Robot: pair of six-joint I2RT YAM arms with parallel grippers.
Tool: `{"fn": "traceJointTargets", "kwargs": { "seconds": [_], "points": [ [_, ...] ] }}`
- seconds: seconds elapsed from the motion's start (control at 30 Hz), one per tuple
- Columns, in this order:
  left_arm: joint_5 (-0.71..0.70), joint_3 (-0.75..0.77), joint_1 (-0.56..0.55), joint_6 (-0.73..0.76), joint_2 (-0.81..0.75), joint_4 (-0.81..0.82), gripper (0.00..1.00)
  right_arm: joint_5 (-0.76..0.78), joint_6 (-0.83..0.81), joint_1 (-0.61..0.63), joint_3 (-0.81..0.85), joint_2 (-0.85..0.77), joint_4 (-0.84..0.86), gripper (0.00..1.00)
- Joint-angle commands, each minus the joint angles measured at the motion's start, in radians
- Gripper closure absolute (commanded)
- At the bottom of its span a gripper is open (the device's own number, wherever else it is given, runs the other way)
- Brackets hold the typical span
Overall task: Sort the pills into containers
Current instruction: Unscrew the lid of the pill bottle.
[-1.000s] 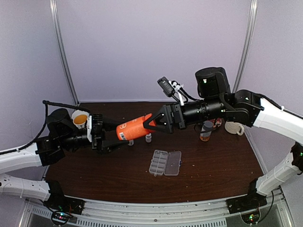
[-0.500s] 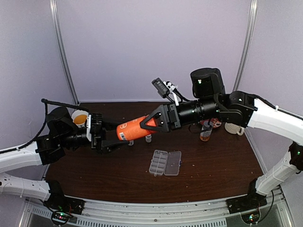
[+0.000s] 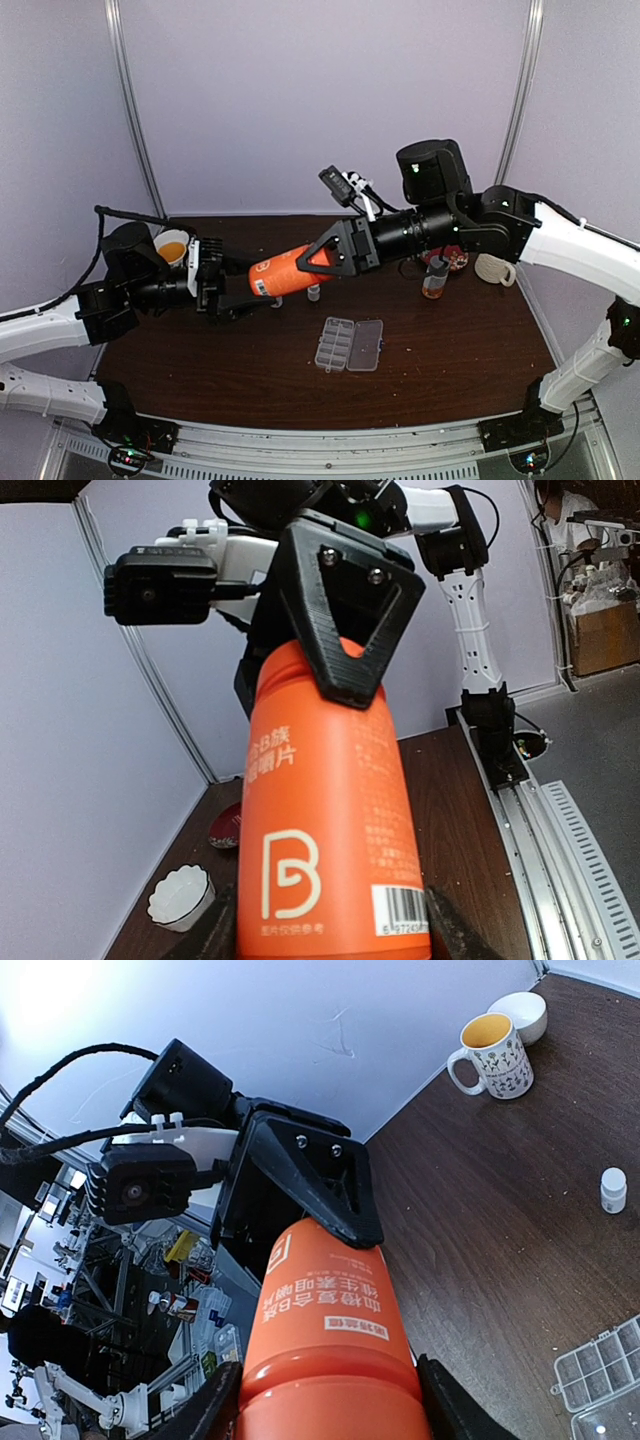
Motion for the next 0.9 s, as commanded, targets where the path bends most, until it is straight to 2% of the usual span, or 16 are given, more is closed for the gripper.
{"fn": "traceJointTargets", "kwargs": {
  "seconds": [0.0,0.07,0.2,0.27,0.33,0.4,0.5,0.87],
  "points": [
    [-0.073,0.059,0.005,-0.005,0.025,-0.003,0.54,-0.002,-0.009,0.013,0.038,0.027,-0.025,0.60],
    [-0.080,0.063,0.005,-0.003,0.031,-0.014,0.44,-0.002,-0.008,0.013,0.042,0.030,-0.027,0.60],
    [-0.112,0.063,-0.012,0.013,0.037,-0.027,0.14,0.014,-0.003,0.013,0.047,0.037,-0.035,0.60],
    [-0.125,0.074,-0.021,0.023,0.048,-0.049,0.09,0.018,-0.003,0.013,0.052,0.043,-0.042,0.60],
    [-0.126,0.089,-0.026,0.034,0.062,-0.072,0.10,0.016,-0.001,0.013,0.053,0.047,-0.038,0.61],
    [-0.110,0.096,-0.026,0.042,0.072,-0.081,0.17,0.016,-0.001,0.013,0.056,0.049,-0.040,0.61],
    [-0.106,0.096,-0.029,0.045,0.074,-0.082,0.19,0.032,-0.007,0.013,0.063,0.054,-0.058,0.61],
    [-0.103,0.099,-0.029,0.056,0.074,-0.109,0.19,0.099,-0.044,0.013,0.096,0.059,-0.145,0.61]
  ]
}}
